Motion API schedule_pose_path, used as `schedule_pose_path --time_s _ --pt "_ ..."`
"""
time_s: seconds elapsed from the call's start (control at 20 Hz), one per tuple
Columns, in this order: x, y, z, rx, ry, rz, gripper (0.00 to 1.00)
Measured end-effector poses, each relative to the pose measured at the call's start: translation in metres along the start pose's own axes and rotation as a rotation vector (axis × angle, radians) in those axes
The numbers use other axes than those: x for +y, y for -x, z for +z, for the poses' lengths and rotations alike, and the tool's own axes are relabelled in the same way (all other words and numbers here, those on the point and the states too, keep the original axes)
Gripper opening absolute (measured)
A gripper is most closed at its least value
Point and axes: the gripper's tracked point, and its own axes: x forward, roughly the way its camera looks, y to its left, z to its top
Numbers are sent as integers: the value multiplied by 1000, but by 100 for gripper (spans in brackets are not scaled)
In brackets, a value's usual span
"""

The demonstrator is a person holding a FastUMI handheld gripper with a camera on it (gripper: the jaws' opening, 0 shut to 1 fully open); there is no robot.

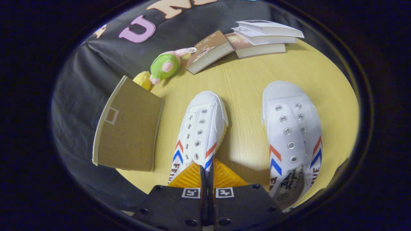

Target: Open the storage box then place both shoes into the box .Put the left shoe in first, then the right shoe, with the right side of both shoes facing outward in a uniform manner.

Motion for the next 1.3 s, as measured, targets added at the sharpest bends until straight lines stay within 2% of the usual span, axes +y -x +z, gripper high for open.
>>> schedule_pose_path --time_s 0.55,1.0,1.3 --pt "45 34 44 -124 -165 112 3" --pt "133 81 99 -237 -77 184 3" --pt "203 90 110 -249 8 236 3"
